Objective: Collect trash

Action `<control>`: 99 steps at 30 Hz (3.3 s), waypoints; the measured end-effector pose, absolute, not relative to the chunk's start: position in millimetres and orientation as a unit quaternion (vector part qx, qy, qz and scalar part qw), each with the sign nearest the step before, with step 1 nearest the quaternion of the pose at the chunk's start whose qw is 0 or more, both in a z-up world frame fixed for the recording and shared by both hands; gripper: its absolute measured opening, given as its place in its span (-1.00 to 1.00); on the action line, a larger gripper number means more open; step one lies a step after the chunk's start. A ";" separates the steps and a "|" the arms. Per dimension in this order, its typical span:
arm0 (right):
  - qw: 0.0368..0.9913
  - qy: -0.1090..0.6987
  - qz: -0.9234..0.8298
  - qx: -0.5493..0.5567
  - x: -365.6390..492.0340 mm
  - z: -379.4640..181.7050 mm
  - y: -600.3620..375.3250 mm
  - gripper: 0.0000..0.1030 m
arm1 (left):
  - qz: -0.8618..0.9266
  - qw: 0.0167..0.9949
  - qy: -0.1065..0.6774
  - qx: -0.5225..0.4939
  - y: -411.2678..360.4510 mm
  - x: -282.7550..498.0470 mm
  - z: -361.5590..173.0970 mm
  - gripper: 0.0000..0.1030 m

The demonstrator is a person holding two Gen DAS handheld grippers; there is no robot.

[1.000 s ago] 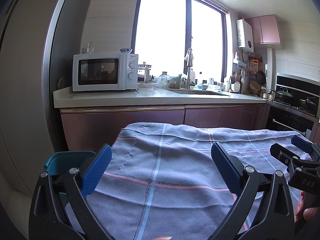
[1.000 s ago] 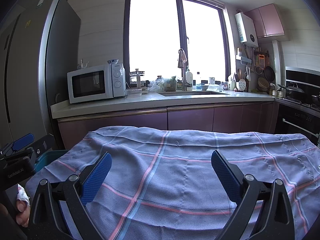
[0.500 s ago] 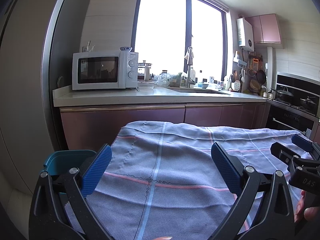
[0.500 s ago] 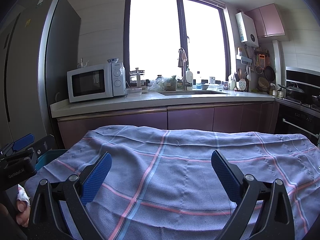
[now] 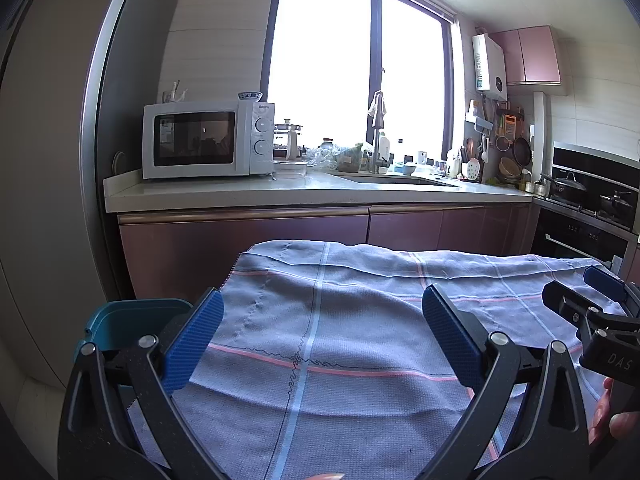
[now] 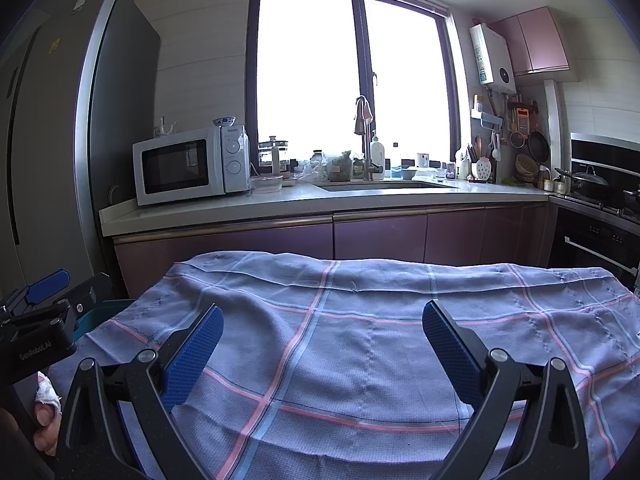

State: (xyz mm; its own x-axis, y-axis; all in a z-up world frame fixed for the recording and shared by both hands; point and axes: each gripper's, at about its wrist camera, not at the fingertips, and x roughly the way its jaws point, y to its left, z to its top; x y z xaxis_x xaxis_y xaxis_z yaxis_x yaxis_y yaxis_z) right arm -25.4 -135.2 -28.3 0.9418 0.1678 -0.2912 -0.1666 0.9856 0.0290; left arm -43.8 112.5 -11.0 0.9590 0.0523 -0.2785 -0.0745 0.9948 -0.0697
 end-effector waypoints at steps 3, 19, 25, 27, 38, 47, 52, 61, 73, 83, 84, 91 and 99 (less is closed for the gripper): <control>0.985 0.148 0.085 0.002 -25.3 -28.1 -135.4 0.87 | 0.032 0.989 0.140 -0.039 112.6 -42.7 -11.6 0.89; 0.985 0.149 0.084 0.004 -21.1 -28.0 -137.5 0.87 | 0.032 0.989 0.141 -0.039 111.8 -42.0 -12.4 0.89; 0.985 0.148 0.084 0.003 -20.2 -26.8 -137.4 0.87 | 0.030 0.989 0.143 -0.038 110.5 -40.7 -13.3 0.89; 0.985 0.148 0.083 0.003 -20.1 -26.6 -137.3 0.87 | 0.029 0.988 0.145 -0.039 109.6 -39.6 -14.5 0.89; 0.985 0.148 0.083 0.002 -20.6 -26.4 -137.5 0.87 | 0.028 0.988 0.145 -0.039 109.0 -37.5 -15.6 0.89; 0.986 0.148 0.082 0.003 -20.0 -26.5 -138.1 0.87 | 0.027 0.988 0.146 -0.037 107.5 -35.8 -15.5 0.89; 0.986 0.148 0.082 0.003 -19.5 -26.7 -138.6 0.87 | 0.027 0.988 0.146 -0.037 107.3 -35.4 -15.8 0.89; 0.986 0.148 0.081 0.003 -19.9 -26.7 -139.2 0.87 | 0.027 0.988 0.146 -0.038 105.7 -33.4 -17.3 0.89; 0.986 0.148 0.080 0.003 -21.2 -27.3 -140.2 0.87 | 0.027 0.988 0.146 -0.037 104.7 -32.2 -17.6 0.89; 0.986 0.150 0.078 0.002 -19.3 -27.2 -139.1 0.87 | 0.028 0.988 0.147 -0.036 104.7 -32.0 -17.3 0.89; 0.986 0.150 0.078 0.003 -19.1 -26.7 -139.2 0.87 | 0.028 0.988 0.147 -0.036 104.8 -31.9 -17.2 0.89; 0.986 0.150 0.076 0.005 -18.7 -25.6 -140.0 0.87 | 0.028 0.988 0.147 -0.037 104.7 -31.6 -17.1 0.89; 0.986 0.149 0.072 0.006 -18.9 -25.5 -140.4 0.87 | 0.030 0.987 0.157 -0.026 99.8 -26.7 -18.6 0.89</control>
